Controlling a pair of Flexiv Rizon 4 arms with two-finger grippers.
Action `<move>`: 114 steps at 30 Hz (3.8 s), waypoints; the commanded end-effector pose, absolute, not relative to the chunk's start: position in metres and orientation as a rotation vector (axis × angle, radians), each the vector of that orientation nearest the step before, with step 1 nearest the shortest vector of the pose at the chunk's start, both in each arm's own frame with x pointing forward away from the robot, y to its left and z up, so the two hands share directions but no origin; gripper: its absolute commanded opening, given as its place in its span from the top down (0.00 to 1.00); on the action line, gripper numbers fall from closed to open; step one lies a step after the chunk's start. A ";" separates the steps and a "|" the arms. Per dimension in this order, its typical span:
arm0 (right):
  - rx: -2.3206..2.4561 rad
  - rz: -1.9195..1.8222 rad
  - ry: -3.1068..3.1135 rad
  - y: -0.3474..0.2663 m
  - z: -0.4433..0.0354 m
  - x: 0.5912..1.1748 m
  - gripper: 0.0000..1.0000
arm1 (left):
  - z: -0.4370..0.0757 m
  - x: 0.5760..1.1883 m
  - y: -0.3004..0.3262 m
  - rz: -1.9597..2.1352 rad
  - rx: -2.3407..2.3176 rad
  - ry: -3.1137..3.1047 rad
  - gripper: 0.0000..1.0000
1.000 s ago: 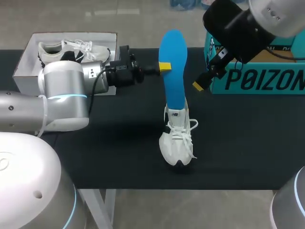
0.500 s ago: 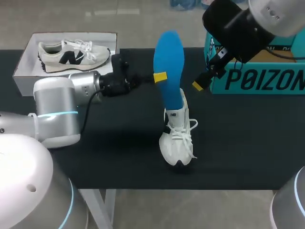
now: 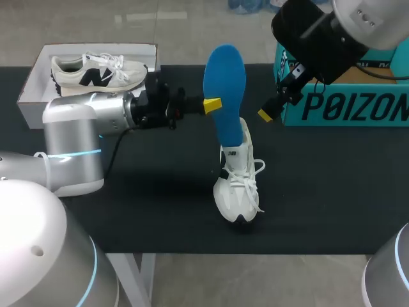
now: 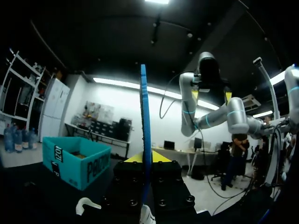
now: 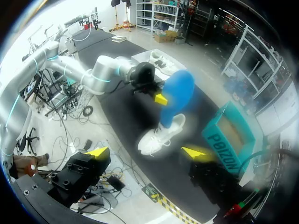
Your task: Take the shoe out of the shoebox, open the shoe tongue, remove and reinsert the insole, then place the shoe into the shoebox
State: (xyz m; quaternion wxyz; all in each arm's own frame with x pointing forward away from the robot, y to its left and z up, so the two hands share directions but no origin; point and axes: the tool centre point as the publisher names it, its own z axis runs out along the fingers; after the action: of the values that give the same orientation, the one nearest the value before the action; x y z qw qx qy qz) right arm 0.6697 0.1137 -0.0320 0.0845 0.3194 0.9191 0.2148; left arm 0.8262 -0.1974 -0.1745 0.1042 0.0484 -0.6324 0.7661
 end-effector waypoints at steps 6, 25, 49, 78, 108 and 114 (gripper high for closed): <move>0.955 0.636 2.743 0.115 -0.032 0.671 0.00 | -0.175 0.827 -0.197 2.258 0.142 -1.864 1.00; 0.955 0.636 2.743 0.115 -0.032 0.671 0.00 | -0.153 0.795 -0.194 2.448 -0.546 -2.089 1.00; 0.955 0.636 2.743 0.115 -0.032 0.671 0.00 | -0.166 0.753 -0.195 2.458 -0.636 -2.164 1.00; 0.955 0.636 2.743 0.115 -0.032 0.671 0.00 | -0.151 0.728 -0.196 2.320 -1.770 -2.324 1.00; 0.955 0.636 2.743 0.115 -0.032 0.671 0.00 | -0.171 0.738 -0.192 2.324 -1.993 -2.304 1.00; 0.955 0.636 2.743 0.115 -0.032 0.671 0.00 | -0.171 0.738 -0.192 2.324 -1.993 -2.304 1.00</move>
State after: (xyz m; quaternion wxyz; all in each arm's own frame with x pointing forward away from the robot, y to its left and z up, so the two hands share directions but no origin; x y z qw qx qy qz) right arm 0.6694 0.1131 -0.0324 0.0847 0.3193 0.9189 0.2155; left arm 0.7370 -0.1912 -0.1706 -0.3388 -0.4887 -0.5660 0.5710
